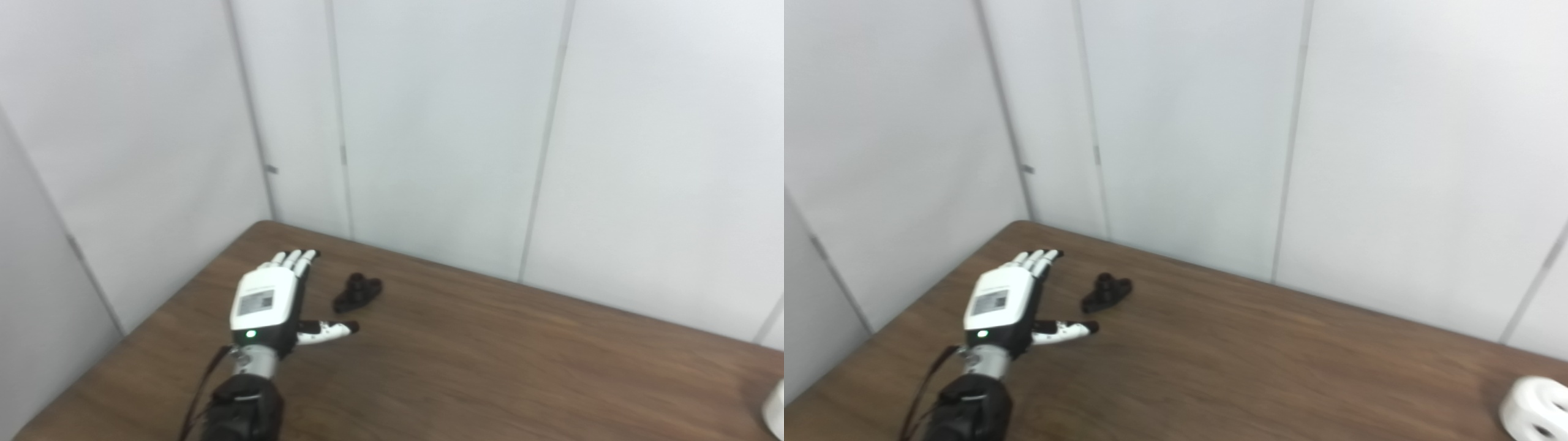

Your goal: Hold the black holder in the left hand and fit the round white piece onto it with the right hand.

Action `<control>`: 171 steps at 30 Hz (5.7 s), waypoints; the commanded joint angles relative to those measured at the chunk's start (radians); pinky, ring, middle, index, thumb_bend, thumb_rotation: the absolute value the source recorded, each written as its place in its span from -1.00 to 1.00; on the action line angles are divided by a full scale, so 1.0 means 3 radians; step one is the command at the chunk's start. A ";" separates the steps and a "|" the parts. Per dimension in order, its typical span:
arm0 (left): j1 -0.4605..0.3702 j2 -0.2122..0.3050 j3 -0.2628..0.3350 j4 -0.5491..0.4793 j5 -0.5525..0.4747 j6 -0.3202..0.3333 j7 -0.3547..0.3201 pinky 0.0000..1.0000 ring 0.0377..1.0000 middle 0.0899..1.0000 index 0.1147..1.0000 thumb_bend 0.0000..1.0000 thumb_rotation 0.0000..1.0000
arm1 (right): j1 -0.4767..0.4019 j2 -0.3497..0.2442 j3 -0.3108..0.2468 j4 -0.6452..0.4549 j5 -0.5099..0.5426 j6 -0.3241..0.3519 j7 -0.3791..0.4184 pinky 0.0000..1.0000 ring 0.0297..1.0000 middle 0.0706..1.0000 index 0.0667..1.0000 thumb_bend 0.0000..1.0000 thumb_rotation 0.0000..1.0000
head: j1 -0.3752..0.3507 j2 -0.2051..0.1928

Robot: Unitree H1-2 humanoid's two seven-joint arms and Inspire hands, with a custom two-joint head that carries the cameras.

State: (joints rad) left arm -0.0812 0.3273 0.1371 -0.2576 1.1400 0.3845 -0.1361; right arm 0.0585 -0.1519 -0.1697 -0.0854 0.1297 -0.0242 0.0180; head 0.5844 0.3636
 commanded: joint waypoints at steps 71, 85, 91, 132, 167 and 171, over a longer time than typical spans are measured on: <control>-0.1043 -0.0129 -0.0661 0.2293 -0.1818 0.0074 0.1311 1.00 1.00 0.96 0.53 0.93 -0.21 | 0.0228 0.0057 -0.0127 -0.0127 0.0248 0.0085 0.0020 0.80 0.93 0.90 0.70 0.29 0.65 | -0.0129 0.0145; -0.1051 -0.0089 -0.0821 0.2363 -0.1760 0.0159 0.1297 1.00 0.96 0.82 -0.10 0.14 -0.83 | 0.0241 0.0093 -0.0122 -0.0198 0.0211 0.0121 -0.0003 0.86 0.93 0.89 0.70 0.24 0.68 | -0.0176 0.0168; -0.1075 -0.0057 -0.0913 0.2429 -0.1665 0.0216 0.1345 0.91 0.87 0.69 -0.17 0.04 -0.90 | 0.0226 0.0096 -0.0135 -0.0135 0.0288 0.0050 0.0019 0.85 0.93 0.88 0.67 0.22 0.64 | -0.0200 0.0170; -0.0715 -0.0145 -0.1778 0.0906 -0.1620 -0.0495 0.0537 1.00 0.85 0.67 -0.17 0.04 -0.90 | 0.0247 0.0147 0.0005 -0.0299 0.0089 -0.0022 0.0031 0.70 0.82 0.81 0.65 0.15 0.71 | -0.1013 0.0366; -0.0458 -0.0403 -0.2112 0.0892 -0.1342 -0.1186 0.0382 0.90 0.79 0.62 -0.17 0.03 -0.90 | 0.0427 0.0231 0.0238 -0.0651 -0.0120 0.0158 -0.0058 0.56 0.75 0.76 0.60 0.22 0.49 | -0.1902 0.0557; -0.0469 -0.0424 -0.2082 0.0938 -0.1329 -0.1175 0.0395 0.92 0.80 0.63 -0.17 0.03 -0.90 | 0.0397 0.0249 0.0176 -0.0634 -0.0046 -0.0022 -0.0077 0.51 0.72 0.74 0.54 0.32 0.44 | -0.1937 0.0528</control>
State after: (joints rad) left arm -0.2138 0.2044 -0.4867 0.0137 0.7238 0.0376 -0.0115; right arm 0.1647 -0.1001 -0.1047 -0.2491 0.1021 0.0380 0.0003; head 0.0030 0.5216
